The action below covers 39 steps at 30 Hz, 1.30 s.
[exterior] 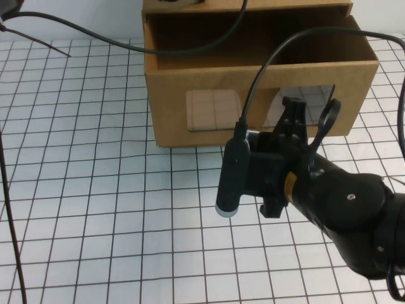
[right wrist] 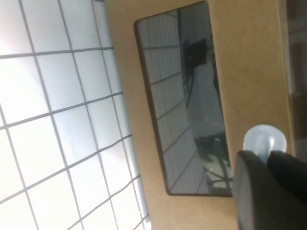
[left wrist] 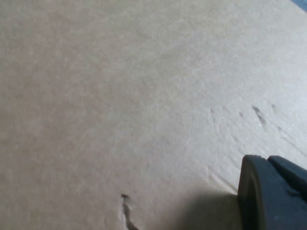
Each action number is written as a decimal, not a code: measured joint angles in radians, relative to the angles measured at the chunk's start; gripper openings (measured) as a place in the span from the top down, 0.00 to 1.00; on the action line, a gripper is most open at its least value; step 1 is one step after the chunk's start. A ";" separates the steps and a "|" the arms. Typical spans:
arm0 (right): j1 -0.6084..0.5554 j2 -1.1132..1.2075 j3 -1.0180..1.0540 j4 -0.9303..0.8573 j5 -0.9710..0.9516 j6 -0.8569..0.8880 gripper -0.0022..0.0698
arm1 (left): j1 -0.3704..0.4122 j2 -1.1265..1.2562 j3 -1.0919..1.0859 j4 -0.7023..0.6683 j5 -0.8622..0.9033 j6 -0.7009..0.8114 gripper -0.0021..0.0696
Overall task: Open the shoe box
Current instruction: 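Pull the top drawer of the cardboard box fully open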
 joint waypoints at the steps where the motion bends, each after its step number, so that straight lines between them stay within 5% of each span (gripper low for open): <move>1: 0.000 -0.004 0.002 0.009 -0.002 0.000 0.95 | 0.000 0.000 0.000 0.000 0.002 0.000 0.98; 39: 0.100 -0.030 0.006 0.342 0.071 -0.153 0.95 | 0.000 0.000 0.000 0.000 0.002 -0.036 0.98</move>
